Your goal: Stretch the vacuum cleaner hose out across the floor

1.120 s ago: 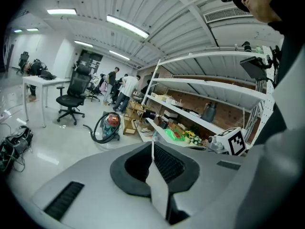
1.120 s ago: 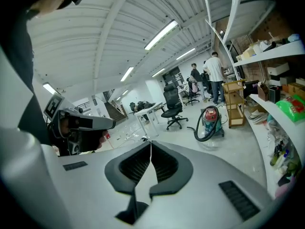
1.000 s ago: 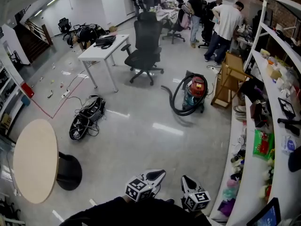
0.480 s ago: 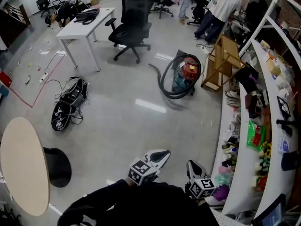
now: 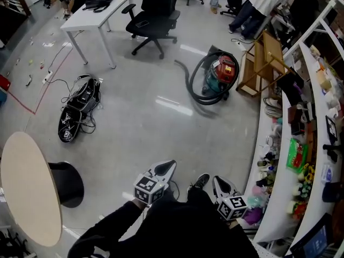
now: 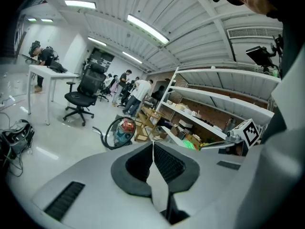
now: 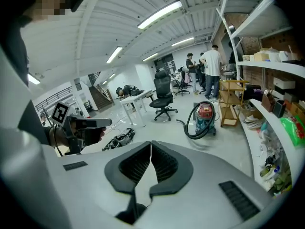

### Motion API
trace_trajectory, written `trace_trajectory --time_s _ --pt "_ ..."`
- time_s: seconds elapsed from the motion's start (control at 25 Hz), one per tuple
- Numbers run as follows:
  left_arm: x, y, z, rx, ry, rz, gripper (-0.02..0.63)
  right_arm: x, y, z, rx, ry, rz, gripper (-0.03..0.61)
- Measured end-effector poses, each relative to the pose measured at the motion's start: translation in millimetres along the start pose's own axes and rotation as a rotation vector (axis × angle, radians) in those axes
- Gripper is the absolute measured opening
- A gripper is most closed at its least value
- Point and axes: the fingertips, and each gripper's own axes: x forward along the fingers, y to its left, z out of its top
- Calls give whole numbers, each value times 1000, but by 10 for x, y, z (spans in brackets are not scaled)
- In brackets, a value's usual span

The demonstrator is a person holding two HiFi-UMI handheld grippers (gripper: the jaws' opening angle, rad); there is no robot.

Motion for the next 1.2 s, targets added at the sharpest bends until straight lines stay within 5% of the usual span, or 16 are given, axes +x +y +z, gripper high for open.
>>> trace_trajectory --time_s 0.24,0.52,0.76,0.92,1.2 --pt "209 -61 249 -1 -4 8 21 429 -90 214 21 21 69 15" --pt "713 -210 566 33 2 105 21 771 -613 842 -44 -76 177 15" --pt "1511 -550 1058 110 -11 104 21 765 -1444 1182 -77 -111 108 15" --pt "2018 -708 1078 129 35 61 21 756 -1918 1167 -57 -100 57 15" --pt "2714 -324 1289 123 94 68 21 1063 -2498 1373 8 -89 -30 15"
